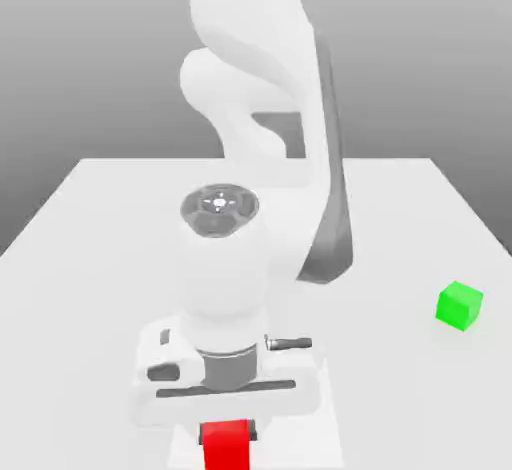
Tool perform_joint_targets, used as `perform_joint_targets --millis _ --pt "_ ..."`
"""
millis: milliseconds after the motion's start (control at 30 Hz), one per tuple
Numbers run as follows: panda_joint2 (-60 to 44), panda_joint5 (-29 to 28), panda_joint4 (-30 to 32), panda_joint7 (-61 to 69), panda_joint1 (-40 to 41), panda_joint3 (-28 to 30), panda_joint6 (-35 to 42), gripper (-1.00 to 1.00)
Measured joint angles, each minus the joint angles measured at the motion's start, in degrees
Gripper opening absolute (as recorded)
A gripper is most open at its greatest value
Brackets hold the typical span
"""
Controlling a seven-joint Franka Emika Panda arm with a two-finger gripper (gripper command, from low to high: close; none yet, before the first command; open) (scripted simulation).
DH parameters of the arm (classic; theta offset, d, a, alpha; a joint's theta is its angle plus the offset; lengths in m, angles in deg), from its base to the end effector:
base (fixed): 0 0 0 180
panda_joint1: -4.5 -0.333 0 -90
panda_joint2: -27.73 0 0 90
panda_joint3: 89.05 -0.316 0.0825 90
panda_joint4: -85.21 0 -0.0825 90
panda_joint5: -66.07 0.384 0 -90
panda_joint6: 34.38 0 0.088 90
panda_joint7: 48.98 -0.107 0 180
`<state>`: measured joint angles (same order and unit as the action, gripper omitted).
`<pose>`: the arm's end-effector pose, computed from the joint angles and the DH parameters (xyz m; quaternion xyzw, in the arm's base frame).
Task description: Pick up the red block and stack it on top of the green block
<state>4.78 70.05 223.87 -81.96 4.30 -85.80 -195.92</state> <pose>0.4855 -0.0313 0.1467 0.9410 -0.3383 0.0001 0.0000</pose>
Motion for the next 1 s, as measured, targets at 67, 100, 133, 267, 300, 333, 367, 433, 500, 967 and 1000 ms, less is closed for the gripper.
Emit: perform_joint_targets --millis 67,100,133,267,300,333,367,433,500,967,1000 --pt "1.82 -0.32 0.3 -0.23 -0.19 0.28 1.53 -1.0" --pt "3.51 -0.61 0.57 -0.44 -0.37 0.52 2.95 -1.0" --pt "5.39 -0.95 0.87 -0.69 -0.51 0.73 4.53 -1.0" --pt "11.19 -2.26 2.96 -1.62 -3.23 -1.18 8.24 -1.0" --pt "12.07 -2.52 3.69 -1.8 -4.49 -2.36 8.39 -1.0" --pt "12.91 -2.75 4.44 -1.96 -5.77 -3.61 8.48 -1.0" --pt "13.72 -2.96 5.2 -2.1 -7.01 -4.93 8.55 -1.0" --pt "15.32 -3.24 6.72 -2.28 -9.56 -7.61 8.65 -1.0" --pt "16.92 -3.34 8.24 -2.33 -12.42 -10.36 8.75 -1.0" --pt "26.95 -0.75 18.44 -0.34 -36.65 -23.09 8.26 -1.0" --pt "25.48 -1.93 18.56 -1.18 -36.67 -23.06 6.74 -1.0"
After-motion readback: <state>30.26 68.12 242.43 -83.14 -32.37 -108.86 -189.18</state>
